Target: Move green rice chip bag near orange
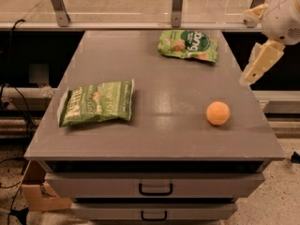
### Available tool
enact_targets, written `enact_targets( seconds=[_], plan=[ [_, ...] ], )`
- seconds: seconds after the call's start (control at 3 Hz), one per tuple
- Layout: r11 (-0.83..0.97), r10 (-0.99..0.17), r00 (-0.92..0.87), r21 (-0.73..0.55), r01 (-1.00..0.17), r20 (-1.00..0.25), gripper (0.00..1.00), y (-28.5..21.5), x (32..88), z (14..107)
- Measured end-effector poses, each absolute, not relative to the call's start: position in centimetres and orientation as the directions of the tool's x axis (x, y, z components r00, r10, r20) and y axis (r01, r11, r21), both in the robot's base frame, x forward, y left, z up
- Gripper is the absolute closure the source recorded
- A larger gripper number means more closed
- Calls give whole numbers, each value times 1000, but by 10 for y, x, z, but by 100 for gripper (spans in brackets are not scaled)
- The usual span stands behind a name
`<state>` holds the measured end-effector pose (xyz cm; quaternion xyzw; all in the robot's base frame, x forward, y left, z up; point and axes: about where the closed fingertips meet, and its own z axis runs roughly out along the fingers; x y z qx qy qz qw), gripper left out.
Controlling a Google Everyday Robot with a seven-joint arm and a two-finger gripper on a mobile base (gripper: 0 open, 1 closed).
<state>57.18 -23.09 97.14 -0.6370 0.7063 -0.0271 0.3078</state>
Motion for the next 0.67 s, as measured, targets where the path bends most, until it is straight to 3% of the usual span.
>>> enact_targets(
  seconds=[0.67],
  plan=[
    [284,-882,3,-536,-795,-472,0,-223,622,970]
  ],
)
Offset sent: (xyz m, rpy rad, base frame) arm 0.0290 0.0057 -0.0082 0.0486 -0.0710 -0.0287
